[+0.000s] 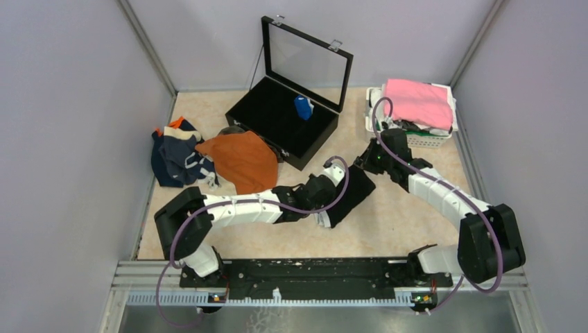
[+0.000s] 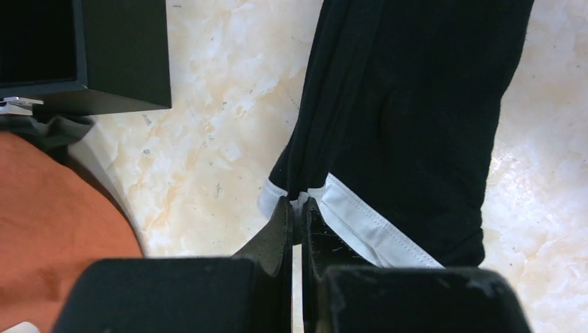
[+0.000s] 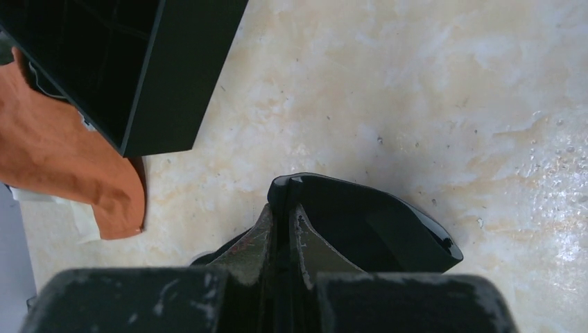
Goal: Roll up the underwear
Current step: Fold the underwear at the center of the board.
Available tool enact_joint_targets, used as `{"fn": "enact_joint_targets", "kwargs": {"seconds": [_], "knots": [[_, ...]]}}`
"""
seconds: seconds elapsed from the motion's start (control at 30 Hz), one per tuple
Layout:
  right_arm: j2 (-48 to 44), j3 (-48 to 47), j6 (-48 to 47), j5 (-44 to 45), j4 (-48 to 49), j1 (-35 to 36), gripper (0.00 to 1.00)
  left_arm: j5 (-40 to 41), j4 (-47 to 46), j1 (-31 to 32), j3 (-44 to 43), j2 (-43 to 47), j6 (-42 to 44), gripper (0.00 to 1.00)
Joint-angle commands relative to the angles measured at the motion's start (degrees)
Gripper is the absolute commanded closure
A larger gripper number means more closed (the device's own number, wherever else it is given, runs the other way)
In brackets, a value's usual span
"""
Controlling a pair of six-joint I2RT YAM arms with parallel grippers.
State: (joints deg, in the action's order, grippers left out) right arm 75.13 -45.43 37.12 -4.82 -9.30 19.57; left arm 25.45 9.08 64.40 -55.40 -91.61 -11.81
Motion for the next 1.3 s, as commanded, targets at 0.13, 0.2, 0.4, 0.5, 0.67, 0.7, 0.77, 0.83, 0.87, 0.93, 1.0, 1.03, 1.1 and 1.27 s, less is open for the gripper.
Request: {"fn": "enact_joint_targets", "kwargs": {"seconds": [0.13,0.2,0.4,0.5,0.67,0.7,0.77,0.83,0.87,0.93,1.0,1.03,1.1,1.27], "knots": [[-4.39,3.40,-0.18,6.33,1.12,-0.86,1.00,-0.75,1.48,-0.07,-0.25,2.99,4.87,1.00],[-5.51,4.99,-0.03,7.56,0.66,-0.86,1.00,-1.72,0.85,-0.06,0.44,3.60,5.11,1.00],[-8.32,8.95,0.38,9.84,-0.04,-0.91,1.00,-4.15,-0.16,0.02,1.65,4.22,5.51,1.00],[-7.55,9.26,0.23,10.32,-0.53,-0.85,1.00,-6.46,-0.03,0.15,1.23,3.45,6.16,1.00],[-6.79,10.68,0.96,9.83,0.16,-0.86,1.00,-8.52,1.09,0.87,0.25,2.77,6.69,1.00],[-6.71,11.02,1.01,9.75,0.42,-0.85,1.00,-8.98,1.32,1.03,0.14,2.80,6.71,1.00],[-6.62,11.85,1.12,9.71,0.85,-0.89,1.00,-10.43,1.59,1.31,0.11,2.92,6.72,1.00],[-6.42,12.36,1.10,9.74,1.29,-0.85,1.00,-11.90,1.87,1.64,0.18,2.87,6.81,1.00],[-6.26,12.64,1.11,9.69,1.56,-0.90,1.00,-12.40,1.90,1.88,0.32,2.76,6.74,1.00],[-5.97,13.35,1.23,9.65,2.26,-0.86,1.00,-13.49,1.93,2.19,0.67,2.29,6.49,1.00],[-5.31,13.73,1.35,9.29,2.88,-0.90,1.00,-14.43,2.13,2.59,0.77,1.50,6.00,1.00],[-5.02,13.90,1.44,9.22,3.15,-0.90,1.00,-14.91,2.28,2.82,0.73,1.18,5.70,1.00],[-4.48,14.11,1.46,9.19,3.60,-0.83,1.00,-15.86,2.30,3.28,0.73,0.47,5.04,1.00],[-3.07,14.89,1.55,9.28,4.62,-0.83,1.00,-17.84,2.52,4.48,-0.16,-1.00,2.58,1.00]]}}
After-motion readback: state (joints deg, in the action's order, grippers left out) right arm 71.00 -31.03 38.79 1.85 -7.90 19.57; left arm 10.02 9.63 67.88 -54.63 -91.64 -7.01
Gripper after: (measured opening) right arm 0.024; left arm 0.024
